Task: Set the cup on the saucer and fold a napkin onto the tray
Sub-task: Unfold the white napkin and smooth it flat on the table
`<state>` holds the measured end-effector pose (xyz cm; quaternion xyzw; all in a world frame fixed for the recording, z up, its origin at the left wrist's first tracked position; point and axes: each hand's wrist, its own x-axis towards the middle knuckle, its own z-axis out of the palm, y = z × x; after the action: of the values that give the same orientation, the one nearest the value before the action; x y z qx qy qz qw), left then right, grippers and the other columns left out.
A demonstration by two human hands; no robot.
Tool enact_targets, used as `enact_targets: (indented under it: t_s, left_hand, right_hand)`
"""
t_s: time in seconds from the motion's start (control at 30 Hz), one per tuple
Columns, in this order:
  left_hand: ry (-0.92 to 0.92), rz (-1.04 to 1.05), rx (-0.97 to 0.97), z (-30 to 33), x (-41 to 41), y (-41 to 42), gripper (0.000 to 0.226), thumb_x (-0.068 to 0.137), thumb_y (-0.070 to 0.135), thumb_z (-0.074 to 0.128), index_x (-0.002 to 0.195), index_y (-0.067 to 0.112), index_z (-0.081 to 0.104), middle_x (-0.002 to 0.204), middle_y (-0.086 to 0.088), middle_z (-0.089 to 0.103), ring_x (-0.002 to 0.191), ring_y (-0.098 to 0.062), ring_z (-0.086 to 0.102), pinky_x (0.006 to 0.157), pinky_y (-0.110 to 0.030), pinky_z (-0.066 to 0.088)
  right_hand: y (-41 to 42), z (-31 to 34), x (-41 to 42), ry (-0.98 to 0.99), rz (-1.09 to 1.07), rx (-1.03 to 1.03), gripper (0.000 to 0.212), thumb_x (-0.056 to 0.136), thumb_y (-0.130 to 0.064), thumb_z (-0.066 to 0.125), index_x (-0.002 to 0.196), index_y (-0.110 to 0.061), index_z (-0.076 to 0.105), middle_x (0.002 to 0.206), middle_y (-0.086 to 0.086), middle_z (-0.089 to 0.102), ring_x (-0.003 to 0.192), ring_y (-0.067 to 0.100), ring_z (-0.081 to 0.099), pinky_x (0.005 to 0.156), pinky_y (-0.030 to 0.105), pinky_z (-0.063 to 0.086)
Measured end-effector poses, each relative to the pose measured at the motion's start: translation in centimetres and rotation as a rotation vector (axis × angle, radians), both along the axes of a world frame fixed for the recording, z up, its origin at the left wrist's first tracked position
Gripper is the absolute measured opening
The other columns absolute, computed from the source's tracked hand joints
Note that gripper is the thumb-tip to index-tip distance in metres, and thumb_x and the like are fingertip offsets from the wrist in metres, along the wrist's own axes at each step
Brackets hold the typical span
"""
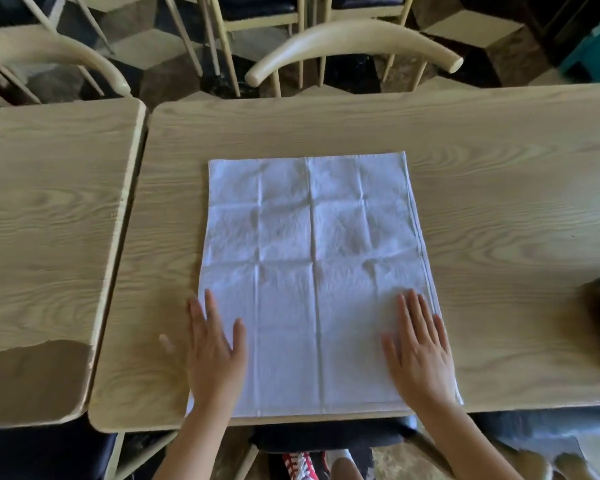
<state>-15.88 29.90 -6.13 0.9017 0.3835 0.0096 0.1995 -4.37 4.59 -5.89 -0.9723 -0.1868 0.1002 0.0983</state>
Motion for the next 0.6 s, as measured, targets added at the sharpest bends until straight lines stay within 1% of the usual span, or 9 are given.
enact_targets:
  t_s: [0.03,0.1,0.17,0.23,0.3,0.37,0.43,0.53,0.6]
  left_hand:
    - [-0.084,0.006,-0.004,0.4,1.3,-0.1,0.064,0.088,0.050,0.019,0.145,0.030,-0.002,0.157,-0.009,0.008,0.142,-0.011,-0.002,0.112,-0.063,-0.002]
    - [-0.185,-0.176,0.128,1.1,5.0,-0.6,0.060,0.091,0.040,0.026,0.147,0.028,0.008,0.155,-0.007,0.011,0.143,-0.013,0.003,0.111,-0.060,-0.007]
    - [-0.183,-0.420,0.244,1.1,9.6,-1.3,0.057,0.092,0.035,0.030,0.146,0.026,0.014,0.154,-0.006,0.015,0.143,-0.017,0.011,0.110,-0.057,-0.003]
    - [-0.123,-0.546,0.263,0.4,13.6,-1.8,0.055,0.093,0.033,0.030,0.146,0.025,0.018,0.154,-0.006,0.019,0.143,-0.021,0.018,0.110,-0.059,0.004]
    - [-0.016,-0.575,0.243,-0.8,16.1,-1.6,0.055,0.092,0.031,0.032,0.145,0.022,0.020,0.154,-0.007,0.022,0.141,-0.024,0.023,0.109,-0.061,0.012]
    - [0.027,-0.602,0.270,-1.9,16.9,-0.8,0.054,0.092,0.033,0.031,0.144,0.021,0.026,0.153,-0.007,0.026,0.140,-0.023,0.027,0.108,-0.061,0.020]
    - [0.012,-0.647,0.271,-2.3,16.6,0.4,0.054,0.090,0.037,0.031,0.143,0.022,0.033,0.152,-0.007,0.031,0.139,-0.025,0.030,0.108,-0.059,0.025]
    - [0.002,-0.587,0.232,-2.6,15.8,3.2,0.061,0.087,0.045,0.030,0.144,0.024,0.028,0.154,-0.011,0.022,0.142,-0.028,0.020,0.112,-0.056,0.020]
    - [0.043,-0.400,0.202,-2.5,15.3,5.4,0.067,0.086,0.049,0.029,0.146,0.022,0.020,0.156,-0.014,0.011,0.144,-0.029,0.011,0.114,-0.053,0.013]
  right_hand:
    - [1.0,0.5,0.5,-0.027,0.010,0.033,0.066,0.094,-0.050,0.011,0.146,-0.011,0.020,0.153,0.006,0.016,0.143,0.025,0.017,0.116,0.036,0.005]
    - [4.0,1.3,2.2,-0.098,0.076,0.095,0.058,0.095,-0.042,0.019,0.147,-0.016,0.018,0.154,0.006,0.017,0.144,0.022,0.011,0.116,0.041,0.005]
    - [7.9,1.7,4.5,-0.142,0.121,0.147,0.056,0.094,-0.035,0.024,0.147,-0.018,0.019,0.155,0.006,0.019,0.144,0.021,0.008,0.116,0.043,0.005]
    - [11.2,1.5,6.9,-0.114,0.151,0.133,0.055,0.094,-0.033,0.024,0.147,-0.021,0.015,0.157,0.004,0.013,0.144,0.020,0.000,0.116,0.044,0.002]
    - [12.7,0.2,8.8,-0.039,0.179,0.081,0.055,0.096,-0.032,0.025,0.148,-0.024,0.007,0.158,0.003,0.003,0.143,0.018,-0.011,0.116,0.045,-0.002]
    - [12.5,-1.2,10.2,0.013,0.186,0.072,0.055,0.097,-0.034,0.029,0.147,-0.029,0.009,0.159,0.003,0.004,0.145,0.019,-0.007,0.116,0.046,-0.003]
    - [11.3,-1.8,11.0,-0.005,0.223,0.079,0.056,0.095,-0.039,0.031,0.147,-0.032,0.012,0.158,0.003,0.008,0.145,0.019,0.000,0.116,0.046,-0.001]
    - [8.9,-2.2,12.9,-0.069,0.196,0.055,0.061,0.089,-0.043,0.030,0.147,-0.030,0.015,0.158,0.002,0.013,0.145,0.018,0.005,0.116,0.045,0.004]
    - [7.1,-2.1,14.8,-0.085,0.068,0.027,0.063,0.088,-0.045,0.028,0.147,-0.026,0.015,0.158,0.004,0.013,0.145,0.019,0.006,0.117,0.043,0.006]
